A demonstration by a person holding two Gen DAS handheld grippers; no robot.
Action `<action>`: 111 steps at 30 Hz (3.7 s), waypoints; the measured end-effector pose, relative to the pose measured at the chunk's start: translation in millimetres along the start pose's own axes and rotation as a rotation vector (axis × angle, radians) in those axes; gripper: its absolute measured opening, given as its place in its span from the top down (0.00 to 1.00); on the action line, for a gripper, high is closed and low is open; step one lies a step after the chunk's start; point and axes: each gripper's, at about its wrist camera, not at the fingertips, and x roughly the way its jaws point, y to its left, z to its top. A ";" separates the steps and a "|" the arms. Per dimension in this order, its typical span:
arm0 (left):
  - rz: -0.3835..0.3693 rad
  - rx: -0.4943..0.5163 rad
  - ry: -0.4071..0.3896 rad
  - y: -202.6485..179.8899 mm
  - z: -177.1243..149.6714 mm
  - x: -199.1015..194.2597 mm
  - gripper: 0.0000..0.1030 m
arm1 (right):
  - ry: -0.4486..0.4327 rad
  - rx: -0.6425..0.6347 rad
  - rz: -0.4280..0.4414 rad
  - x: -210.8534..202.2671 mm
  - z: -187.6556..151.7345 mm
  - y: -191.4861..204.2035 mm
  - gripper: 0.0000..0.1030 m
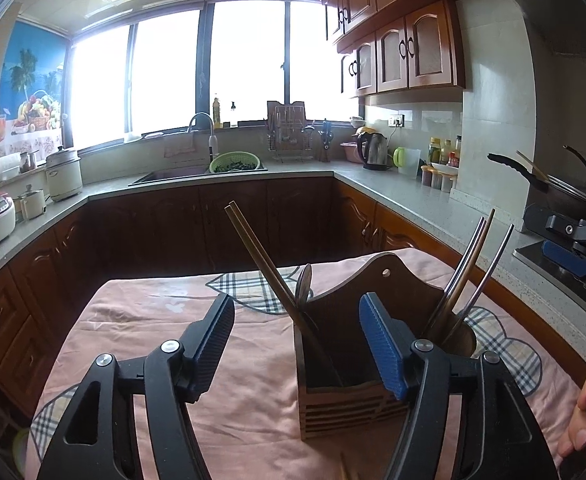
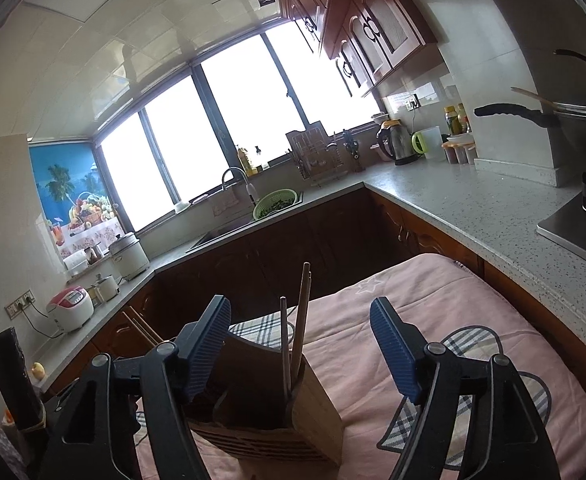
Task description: Organize utensils
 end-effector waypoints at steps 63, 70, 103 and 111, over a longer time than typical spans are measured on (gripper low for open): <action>0.046 -0.175 0.018 50.7 -137.8 -280.4 0.02 | 0.033 -0.275 0.030 -211.2 -154.1 40.6 0.00; 0.033 -0.121 0.007 41.8 -136.4 -297.1 0.01 | -0.014 -0.370 0.011 -233.3 -146.8 59.5 0.00; 0.138 -0.051 0.022 27.8 -194.8 -299.7 0.01 | -0.036 -0.373 -0.010 -236.5 -216.8 41.8 0.00; 0.141 -0.049 0.020 28.5 -195.0 -301.7 0.01 | -0.040 -0.372 -0.005 -237.4 -216.5 41.9 0.00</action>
